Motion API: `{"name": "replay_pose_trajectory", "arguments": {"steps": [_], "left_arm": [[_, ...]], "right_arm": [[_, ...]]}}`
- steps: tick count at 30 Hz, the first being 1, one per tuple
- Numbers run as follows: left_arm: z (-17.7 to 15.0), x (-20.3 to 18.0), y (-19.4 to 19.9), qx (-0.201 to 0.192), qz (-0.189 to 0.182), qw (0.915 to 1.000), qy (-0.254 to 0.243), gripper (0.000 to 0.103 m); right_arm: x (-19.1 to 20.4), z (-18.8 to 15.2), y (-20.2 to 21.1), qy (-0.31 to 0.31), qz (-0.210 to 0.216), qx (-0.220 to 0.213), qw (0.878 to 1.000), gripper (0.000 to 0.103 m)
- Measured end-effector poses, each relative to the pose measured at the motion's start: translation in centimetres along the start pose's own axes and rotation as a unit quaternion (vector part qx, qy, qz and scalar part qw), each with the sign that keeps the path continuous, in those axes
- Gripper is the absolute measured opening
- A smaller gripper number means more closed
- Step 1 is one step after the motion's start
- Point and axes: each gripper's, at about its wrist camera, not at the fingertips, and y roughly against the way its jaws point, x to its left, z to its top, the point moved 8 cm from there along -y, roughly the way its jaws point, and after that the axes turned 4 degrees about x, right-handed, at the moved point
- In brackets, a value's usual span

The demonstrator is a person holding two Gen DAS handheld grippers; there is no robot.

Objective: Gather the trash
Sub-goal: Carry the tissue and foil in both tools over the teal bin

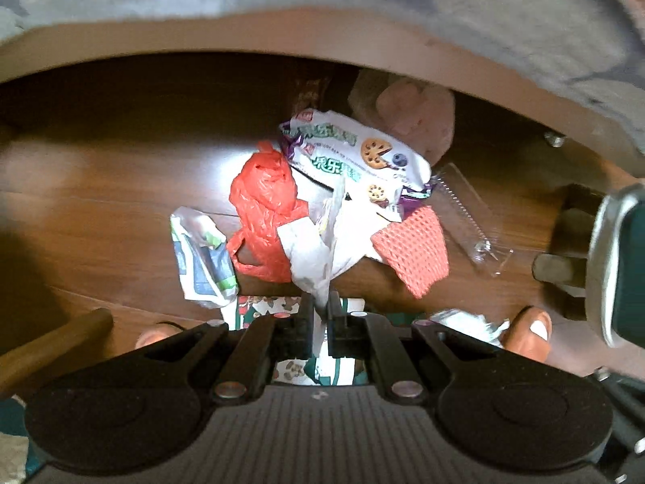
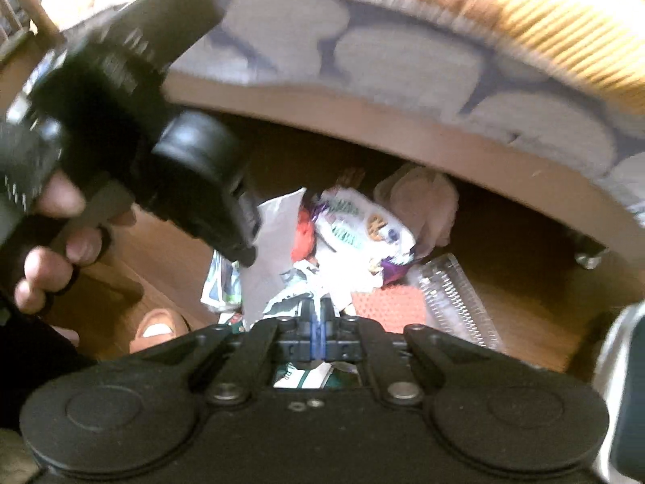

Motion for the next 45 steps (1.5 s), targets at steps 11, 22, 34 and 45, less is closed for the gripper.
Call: {"name": "replay_pose_trajectory", "arguments": {"steps": [11, 22, 34, 45], "left_arm": [[-3.6, -3.6, 13.0, -0.112, -0.046, 0.9909, -0.059, 0.006], [-6.7, -14.4, 26.2, -0.206, -0.106, 0.9605, -0.154, 0.006], [-10.0, -32.3, 34.4, -0.250, -0.147, 0.9126, -0.288, 0.006], [-10.3, -44.1, 31.3, -0.213, -0.161, 0.8985, -0.348, 0.006]], "right_arm": [[-4.0, 1.3, 14.7, -0.069, -0.018, -0.103, 0.992, 0.002], [-10.5, 0.3, 31.5, -0.129, -0.064, -0.203, 0.969, 0.003], [-22.2, -4.2, 39.8, -0.226, -0.139, -0.260, 0.929, 0.003], [-29.8, -9.0, 36.3, -0.310, -0.157, -0.217, 0.912, 0.003]]}}
